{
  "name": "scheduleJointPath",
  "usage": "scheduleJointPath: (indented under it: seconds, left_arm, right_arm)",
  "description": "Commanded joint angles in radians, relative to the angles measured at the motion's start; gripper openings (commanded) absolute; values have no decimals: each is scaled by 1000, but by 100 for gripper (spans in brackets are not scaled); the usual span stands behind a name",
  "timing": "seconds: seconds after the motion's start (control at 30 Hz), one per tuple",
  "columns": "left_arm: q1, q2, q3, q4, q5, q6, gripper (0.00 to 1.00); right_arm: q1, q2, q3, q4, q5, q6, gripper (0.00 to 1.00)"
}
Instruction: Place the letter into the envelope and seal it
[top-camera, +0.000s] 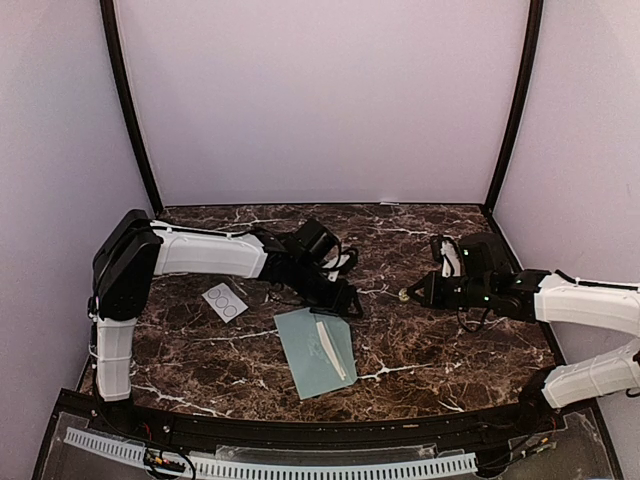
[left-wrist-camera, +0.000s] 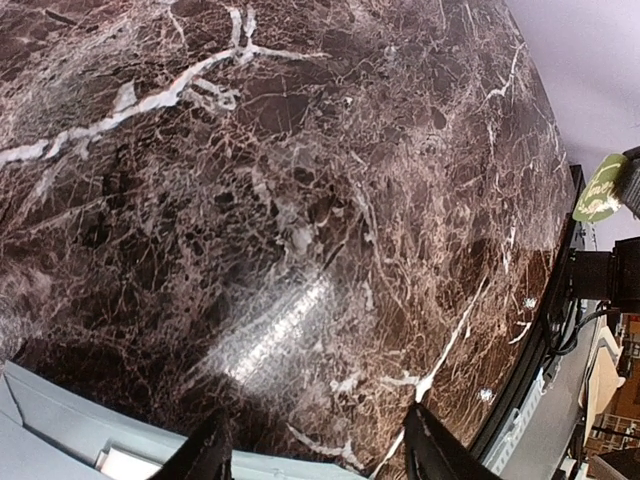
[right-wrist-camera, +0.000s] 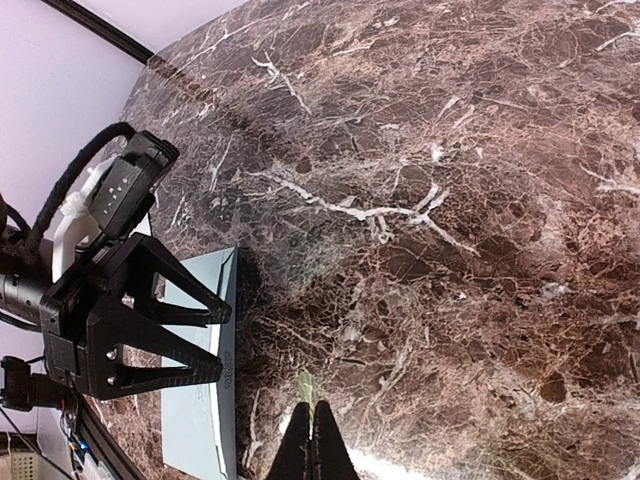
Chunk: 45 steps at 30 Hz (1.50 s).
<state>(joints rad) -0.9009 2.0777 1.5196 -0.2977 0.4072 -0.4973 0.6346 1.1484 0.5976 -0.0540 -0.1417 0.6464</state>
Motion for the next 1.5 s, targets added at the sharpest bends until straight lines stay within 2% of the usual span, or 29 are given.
scheduleJointPath:
  seconds: [0.0,0.4,0.57,0.67,0.8,0.93,1.03,1.2,1.47]
  left_arm:
    - [-4,-42,-14,-55,3,29,57]
    - [-5,-152,-144,-23,-40,14,56]
    - [-4,-316,-274,48,-136,-37,63]
    - [-4,-428,-389,68,-183,-88,63]
    - [-4,-530,-530,68,-205,-150,59]
    - [3,-602,-670,74,-209,-206,46]
    - [12,-631,-765,100,-194,-237,41]
    - [13,-644,-834,173,-164,-266,36]
    - [25,-582,-877,276,-170,-248,31]
  right_arm:
    - [-5,4,-3,26,-2,9,0]
    - [-5,21,-2,41,-27,9,0]
    - [-4,54,-11,106,-136,-15,0]
    - [2,91,-4,127,-175,-28,0]
    - [9,148,-11,220,-252,-14,0]
    - [19,217,-24,381,-335,56,0]
    - [41,275,-20,478,-364,99,0]
    - [95,375,7,565,-379,137,0]
    - [142,473,19,785,-396,190,0]
